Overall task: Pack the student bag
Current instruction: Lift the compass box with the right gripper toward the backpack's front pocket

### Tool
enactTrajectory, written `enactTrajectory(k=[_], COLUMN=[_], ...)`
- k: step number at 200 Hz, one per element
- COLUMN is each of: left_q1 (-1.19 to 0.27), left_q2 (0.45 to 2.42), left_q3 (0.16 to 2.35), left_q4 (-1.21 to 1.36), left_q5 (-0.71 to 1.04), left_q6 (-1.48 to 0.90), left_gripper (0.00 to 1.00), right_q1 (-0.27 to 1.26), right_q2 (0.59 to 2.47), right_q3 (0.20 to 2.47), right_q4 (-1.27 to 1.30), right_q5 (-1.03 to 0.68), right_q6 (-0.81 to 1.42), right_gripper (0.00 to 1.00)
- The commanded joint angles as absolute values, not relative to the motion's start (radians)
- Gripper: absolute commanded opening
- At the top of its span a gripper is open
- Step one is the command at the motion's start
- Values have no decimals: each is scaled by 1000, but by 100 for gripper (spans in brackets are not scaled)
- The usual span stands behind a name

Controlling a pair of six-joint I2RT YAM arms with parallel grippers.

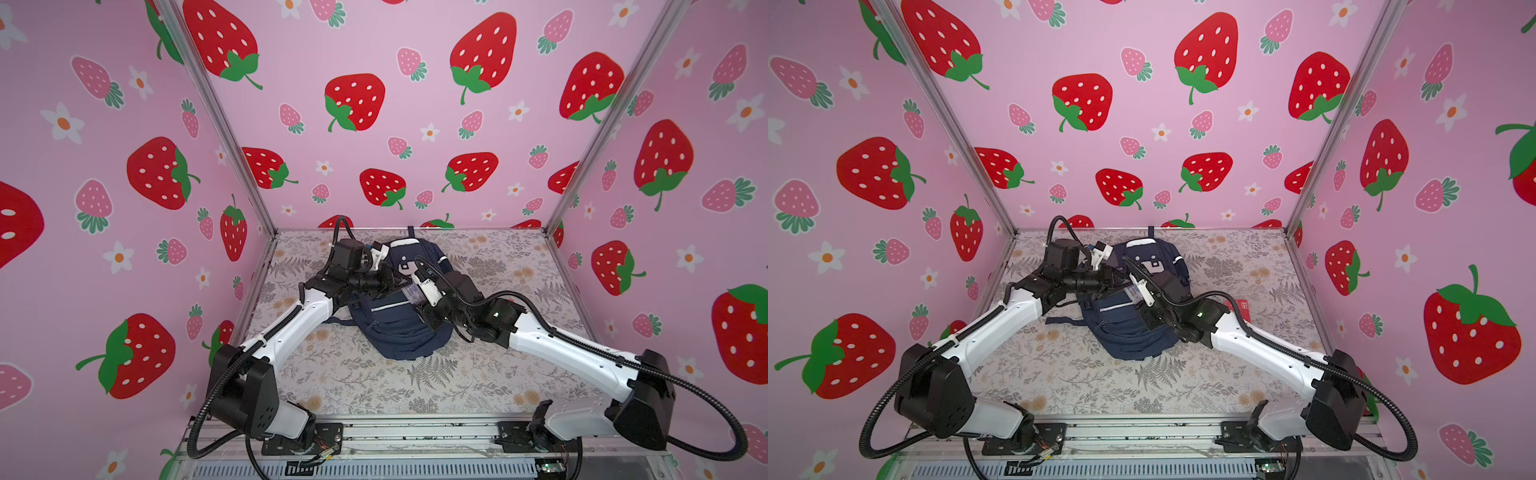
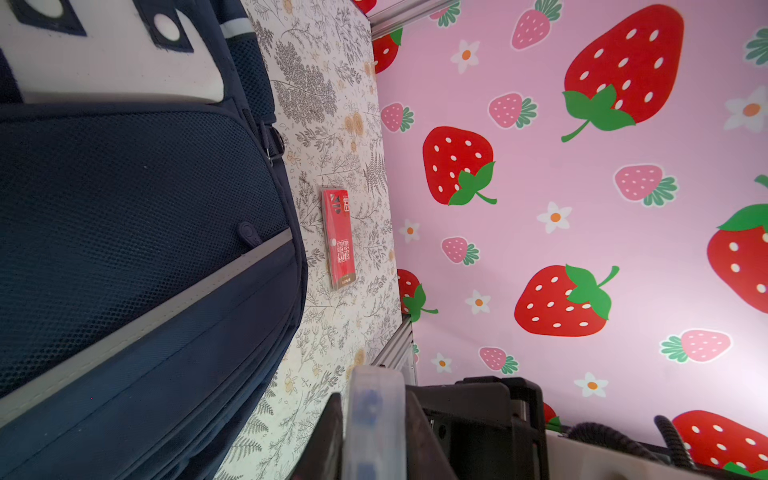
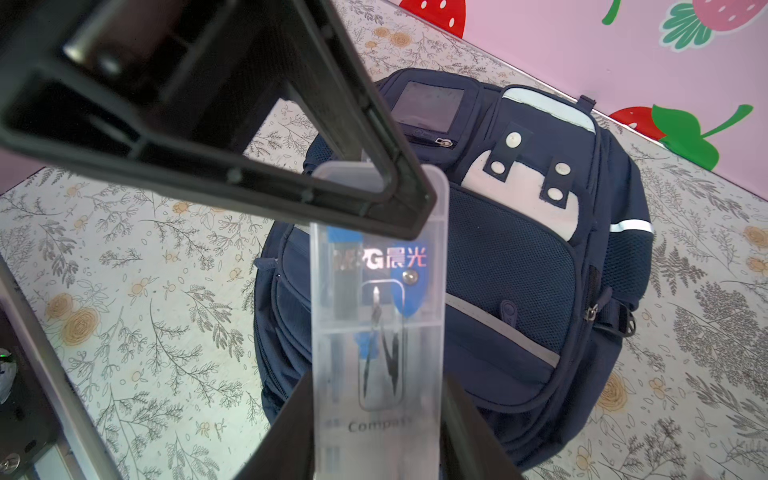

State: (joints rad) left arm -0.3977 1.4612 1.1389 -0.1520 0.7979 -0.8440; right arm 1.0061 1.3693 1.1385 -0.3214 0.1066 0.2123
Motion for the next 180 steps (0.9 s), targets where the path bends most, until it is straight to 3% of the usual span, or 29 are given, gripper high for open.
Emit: enactTrajectory(k=[1,31,38,52,77,94,120,180], left_q1=[-396,-393,-388,-374,-329,-291,-262,-261], left_q2=[1451,1440,1433,1420,1379,1347,1296,1191], left_q3=[1135,1118,1106,1076,991,926,857,770], left_q4=[-86,-73,-57,-5,117,212,338,456], left_q5=[841,811,805,794,756,719,653,522], left_q6=[-890,-907,-920,-963,-1069,-1147,-1229,-1288], left_gripper=[21,15,14,13,11,11,12,14], right_q1=[1025,1026,1027,1026,1013,976,937,718], right_q2=[1376,1375,1375,1369,1349,1318,1286,1318], right_q3=[1155,1155,1157,1160,1178,1184,1181,1031], right_q4=[-304,-302,-302,-306,-322,-302,-234,129], right_q5=[110,126,138,186,279,203,46,-540], right_q6=[190,196,199,216,270,328,423,818], right_gripper=[23,27,32,55,64,70,73,59])
